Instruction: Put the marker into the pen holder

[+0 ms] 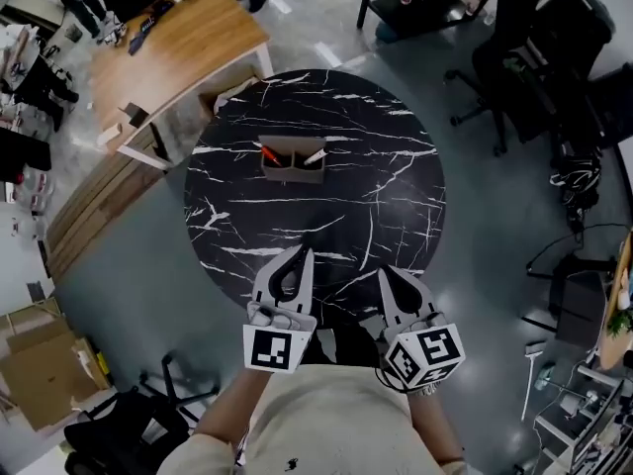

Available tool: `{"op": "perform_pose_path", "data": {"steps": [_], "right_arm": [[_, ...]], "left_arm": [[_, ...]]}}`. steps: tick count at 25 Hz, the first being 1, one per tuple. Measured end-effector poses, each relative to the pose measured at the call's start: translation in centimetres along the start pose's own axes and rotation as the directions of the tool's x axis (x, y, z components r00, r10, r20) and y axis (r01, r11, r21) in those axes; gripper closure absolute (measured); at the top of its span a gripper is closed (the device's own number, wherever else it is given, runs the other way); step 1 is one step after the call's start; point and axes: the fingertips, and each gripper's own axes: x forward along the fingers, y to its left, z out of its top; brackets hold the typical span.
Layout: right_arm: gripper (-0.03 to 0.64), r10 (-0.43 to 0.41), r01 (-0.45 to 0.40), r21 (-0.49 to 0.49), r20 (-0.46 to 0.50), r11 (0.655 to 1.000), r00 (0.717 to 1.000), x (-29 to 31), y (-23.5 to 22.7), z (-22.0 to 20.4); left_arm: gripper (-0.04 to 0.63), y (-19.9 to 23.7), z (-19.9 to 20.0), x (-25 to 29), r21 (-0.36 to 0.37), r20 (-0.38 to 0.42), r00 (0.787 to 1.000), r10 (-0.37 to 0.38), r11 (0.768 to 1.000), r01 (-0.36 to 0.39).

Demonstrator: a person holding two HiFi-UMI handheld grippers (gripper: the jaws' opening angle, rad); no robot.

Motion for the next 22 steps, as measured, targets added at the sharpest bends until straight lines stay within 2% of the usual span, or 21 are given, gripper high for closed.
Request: {"op": "perform_pose_path", "data": {"steps": [6, 12, 16, 22], "right_arm": [[0.603, 0.086, -0.077, -0.116, 0.069, 0.990, 0.994, -2.8, 1.9, 2.3], [0.603, 0.125, -0.111, -0.162, 0.083, 0.980, 0.989, -5.8, 2.4, 2.0], [0.603, 0.125, -0.106, -0.187, 0.092, 0.977, 0.988, -7.6, 1.8, 1.7], [0.603, 0.137, -0.115, -0.190, 0.111, 0.975, 0.984, -9.1, 1.0, 1.7]], "left_arm": [[0.584, -3.4, 0.9, -4.6, 0.013, 0.009, 0.998, 0.058, 0.998, -0.058], [0.584, -6.1, 1.7, -6.5, 0.054, 0.045, 0.997, 0.065, 0.996, -0.068], [0.584, -8.0, 1.9, -7.2, 0.039, 0.072, 0.995, 0.073, 0.996, -0.075], [0.584, -11.1, 1.4, -7.1, 0.043, 0.084, 0.996, 0.042, 0.998, -0.045]]}}
